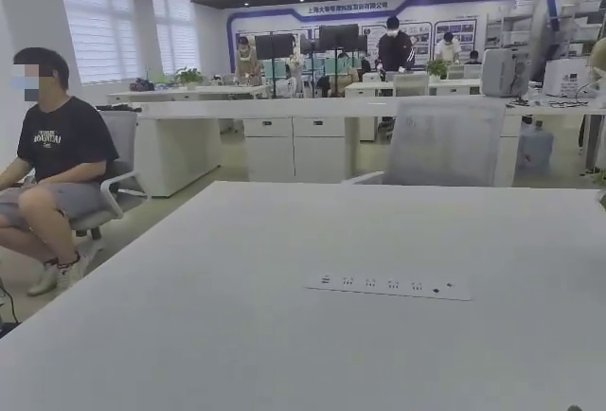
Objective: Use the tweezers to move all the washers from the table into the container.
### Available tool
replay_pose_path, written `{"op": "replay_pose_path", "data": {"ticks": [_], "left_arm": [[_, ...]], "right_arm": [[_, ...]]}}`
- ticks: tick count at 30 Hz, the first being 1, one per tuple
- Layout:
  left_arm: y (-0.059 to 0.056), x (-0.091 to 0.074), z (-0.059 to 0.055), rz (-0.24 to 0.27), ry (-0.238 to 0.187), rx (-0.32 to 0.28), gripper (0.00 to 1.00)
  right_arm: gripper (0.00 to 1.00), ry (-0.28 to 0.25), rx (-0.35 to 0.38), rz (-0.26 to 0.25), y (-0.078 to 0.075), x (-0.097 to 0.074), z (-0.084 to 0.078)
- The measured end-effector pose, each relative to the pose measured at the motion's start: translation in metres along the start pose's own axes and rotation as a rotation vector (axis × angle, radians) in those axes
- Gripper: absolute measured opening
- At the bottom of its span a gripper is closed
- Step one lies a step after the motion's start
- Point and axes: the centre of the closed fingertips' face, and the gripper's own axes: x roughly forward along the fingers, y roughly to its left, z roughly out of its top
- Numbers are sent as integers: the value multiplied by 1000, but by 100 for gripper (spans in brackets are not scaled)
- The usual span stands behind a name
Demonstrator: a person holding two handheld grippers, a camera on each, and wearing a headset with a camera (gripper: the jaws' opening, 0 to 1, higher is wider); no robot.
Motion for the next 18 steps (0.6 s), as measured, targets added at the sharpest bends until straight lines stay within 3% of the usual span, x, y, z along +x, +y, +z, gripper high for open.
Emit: {"op": "replay_pose_path", "data": {"ticks": [10, 18], "left_arm": [[-1, 0, -1, -4, 3, 1, 81], [0, 0, 0, -3, 2, 1, 81]], "right_arm": [[4, 51, -9, 46, 24, -1, -28], [4, 130, 22, 66, 28, 11, -64]]}}
